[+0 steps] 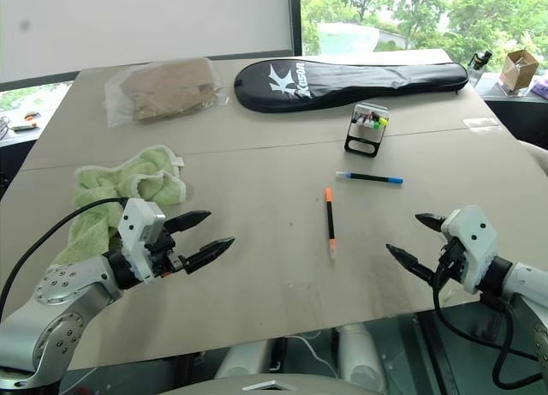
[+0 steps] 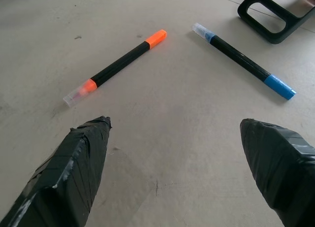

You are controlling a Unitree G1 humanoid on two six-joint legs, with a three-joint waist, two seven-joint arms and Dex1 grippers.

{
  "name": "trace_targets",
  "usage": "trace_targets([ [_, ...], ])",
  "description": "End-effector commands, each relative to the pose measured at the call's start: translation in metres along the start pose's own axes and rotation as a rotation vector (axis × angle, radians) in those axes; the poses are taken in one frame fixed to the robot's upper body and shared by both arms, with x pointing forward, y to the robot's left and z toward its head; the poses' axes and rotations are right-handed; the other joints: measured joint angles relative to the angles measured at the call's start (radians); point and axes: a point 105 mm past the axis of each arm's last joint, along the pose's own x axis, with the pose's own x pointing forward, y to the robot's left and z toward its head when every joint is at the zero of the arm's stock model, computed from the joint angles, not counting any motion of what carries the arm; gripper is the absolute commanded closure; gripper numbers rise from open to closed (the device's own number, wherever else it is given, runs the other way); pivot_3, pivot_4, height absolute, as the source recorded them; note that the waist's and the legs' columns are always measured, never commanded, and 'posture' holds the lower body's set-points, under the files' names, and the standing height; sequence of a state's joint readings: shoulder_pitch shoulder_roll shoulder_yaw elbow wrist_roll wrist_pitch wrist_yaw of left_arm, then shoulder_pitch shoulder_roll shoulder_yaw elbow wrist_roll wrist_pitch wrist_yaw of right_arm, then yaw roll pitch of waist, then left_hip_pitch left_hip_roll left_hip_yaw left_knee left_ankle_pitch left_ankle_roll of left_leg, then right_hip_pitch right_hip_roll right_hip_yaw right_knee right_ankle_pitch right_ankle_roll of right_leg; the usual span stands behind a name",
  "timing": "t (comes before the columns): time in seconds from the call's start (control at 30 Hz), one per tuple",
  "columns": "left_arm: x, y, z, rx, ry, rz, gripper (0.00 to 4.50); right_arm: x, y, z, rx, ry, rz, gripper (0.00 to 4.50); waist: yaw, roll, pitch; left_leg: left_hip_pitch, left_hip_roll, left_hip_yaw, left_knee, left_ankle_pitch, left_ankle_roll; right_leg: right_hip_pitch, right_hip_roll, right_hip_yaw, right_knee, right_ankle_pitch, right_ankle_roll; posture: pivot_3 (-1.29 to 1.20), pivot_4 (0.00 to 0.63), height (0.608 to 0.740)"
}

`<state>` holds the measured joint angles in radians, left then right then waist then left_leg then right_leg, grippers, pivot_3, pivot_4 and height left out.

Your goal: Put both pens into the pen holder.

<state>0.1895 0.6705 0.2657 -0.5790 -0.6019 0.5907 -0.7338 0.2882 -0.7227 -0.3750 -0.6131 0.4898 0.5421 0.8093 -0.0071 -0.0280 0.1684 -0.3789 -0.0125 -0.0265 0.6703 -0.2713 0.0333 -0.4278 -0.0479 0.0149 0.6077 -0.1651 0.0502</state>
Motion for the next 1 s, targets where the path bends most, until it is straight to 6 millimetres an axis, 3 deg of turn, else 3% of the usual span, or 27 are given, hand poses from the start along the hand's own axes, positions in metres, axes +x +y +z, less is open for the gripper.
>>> trace_targets([
  [0.03, 0.004, -0.011, 0.017, 0.036, -0.060, -0.045, 0.16, 0.002, -0.013, 0.006, -0.082, 0.030, -0.058, 0.02, 0.000, 0.000, 0.000, 0.000, 0.000, 0.000, 0.000, 0.000, 0.000, 0.000, 0.000, 0.000, 0.000, 0.000, 0.000, 0.00, 0.150, 0.740],
  [0.13, 0.017, -0.026, 0.032, 0.054, -0.128, -0.118, 0.16, 0.033, -0.026, 0.009, -0.098, 0.120, -0.031, 0.02, -0.009, 0.000, 0.000, 0.001, 0.000, 0.003, 0.002, 0.000, 0.000, 0.000, 0.000, 0.002, 0.000, 0.000, 0.000, 0.00, 0.150, 0.740],
  [0.27, 0.022, -0.038, 0.046, 0.091, -0.159, -0.196, 0.16, 0.054, -0.036, 0.017, -0.089, 0.194, 0.030, 0.02, -0.006, -0.001, 0.000, 0.001, 0.000, 0.003, 0.002, 0.000, 0.000, 0.000, 0.000, 0.001, 0.000, 0.000, 0.000, 0.00, 0.150, 0.740],
  [0.47, 0.031, -0.042, 0.060, 0.158, -0.185, -0.241, 0.16, 0.095, -0.067, 0.035, -0.084, 0.267, 0.045, 0.02, -0.004, 0.000, 0.000, -0.003, -0.001, 0.001, 0.000, 0.000, 0.000, -0.003, 0.000, 0.001, -0.001, 0.003, -0.004, 0.00, 0.150, 0.740],
  [0.7, 0.039, -0.047, 0.066, 0.187, -0.211, -0.243, 0.16, 0.150, -0.076, 0.055, -0.174, 0.338, 0.175, 0.02, -0.009, 0.000, 0.001, -0.002, -0.001, 0.003, 0.000, -0.001, 0.002, -0.002, 0.000, 0.001, -0.002, 0.003, -0.005, 0.00, 0.150, 0.740],
  [0.83, 0.037, -0.048, 0.066, 0.194, -0.214, -0.218, 0.16, 0.166, -0.080, 0.061, -0.207, 0.411, 0.205, 0.02, -0.005, 0.001, 0.001, -0.004, -0.001, 0.002, 0.000, -0.001, 0.001, -0.003, 0.000, -0.001, -0.001, 0.003, -0.005, 0.00, 0.150, 0.740],
  [1.0, 0.033, -0.052, 0.063, 0.189, -0.212, -0.190, 0.16, 0.171, -0.090, 0.063, -0.265, 0.564, 0.175, 0.02, -0.006, 0.002, 0.002, -0.004, -0.002, 0.001, 0.000, -0.001, 0.001, -0.004, -0.001, 0.000, -0.002, 0.006, -0.001, 0.00, 0.150, 0.740],
])
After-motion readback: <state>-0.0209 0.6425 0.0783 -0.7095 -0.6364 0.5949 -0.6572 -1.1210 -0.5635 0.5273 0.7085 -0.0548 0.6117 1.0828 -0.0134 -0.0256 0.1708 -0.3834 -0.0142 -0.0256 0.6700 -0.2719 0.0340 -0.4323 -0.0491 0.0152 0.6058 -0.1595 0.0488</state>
